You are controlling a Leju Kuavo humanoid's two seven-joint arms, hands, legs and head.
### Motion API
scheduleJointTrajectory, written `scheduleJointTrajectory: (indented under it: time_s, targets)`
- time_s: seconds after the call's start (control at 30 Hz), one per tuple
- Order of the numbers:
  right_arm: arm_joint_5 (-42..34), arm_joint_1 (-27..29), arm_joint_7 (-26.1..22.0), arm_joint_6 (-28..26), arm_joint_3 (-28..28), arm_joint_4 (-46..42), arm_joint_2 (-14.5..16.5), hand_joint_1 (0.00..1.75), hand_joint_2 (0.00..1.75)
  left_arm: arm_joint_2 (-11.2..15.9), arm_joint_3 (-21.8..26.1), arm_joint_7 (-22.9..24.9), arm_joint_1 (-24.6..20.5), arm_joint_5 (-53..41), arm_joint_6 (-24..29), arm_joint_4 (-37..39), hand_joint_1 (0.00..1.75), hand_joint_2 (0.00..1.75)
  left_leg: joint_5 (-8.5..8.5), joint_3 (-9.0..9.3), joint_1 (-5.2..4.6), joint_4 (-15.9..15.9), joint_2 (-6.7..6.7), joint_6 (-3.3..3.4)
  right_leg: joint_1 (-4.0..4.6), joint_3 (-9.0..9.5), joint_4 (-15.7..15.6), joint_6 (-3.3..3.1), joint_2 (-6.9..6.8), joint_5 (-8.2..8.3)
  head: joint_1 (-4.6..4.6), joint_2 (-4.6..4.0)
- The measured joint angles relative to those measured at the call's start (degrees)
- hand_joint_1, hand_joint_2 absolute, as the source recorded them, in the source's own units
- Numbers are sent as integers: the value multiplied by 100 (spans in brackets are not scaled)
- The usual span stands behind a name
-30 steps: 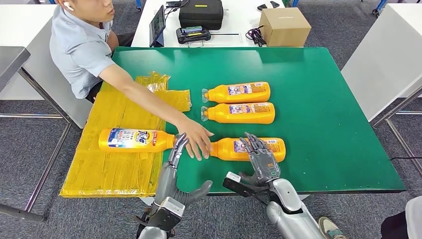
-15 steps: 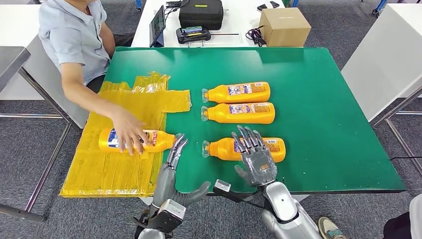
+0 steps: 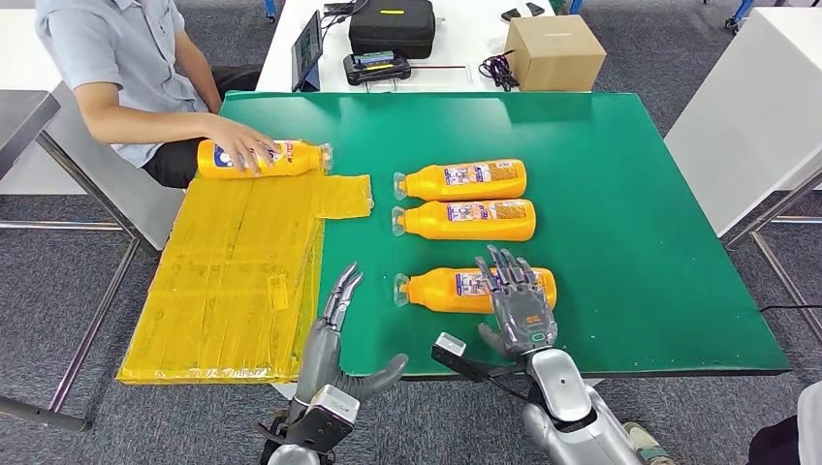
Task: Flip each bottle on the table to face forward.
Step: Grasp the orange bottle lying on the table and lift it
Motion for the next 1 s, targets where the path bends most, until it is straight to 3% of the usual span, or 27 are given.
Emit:
scheduleJointTrajectory:
  time_s: [0.5,0.77,1.0]
  targets:
    - [-70,-297,-75,294,-54,248,-98,0,175,28,-26,150,34,-285,-102,-67,0,175,1,-1,2,0,1,0,2,-1,0,0,0,0,0,0]
    - [-504,-520,-296,813,-6,161,-214,0,175,43,-42,192,47,-408,-109,-89,0,175,1,-1,1,0,0,0,2,0,1,0,0,0,-1,0]
    - [-970,-794,-241,1711,222,123,-467,0,175,78,-117,387,51,-611,-301,-94,0,175,1,-2,2,0,-1,0,2,-1,0,0,0,0,-1,0]
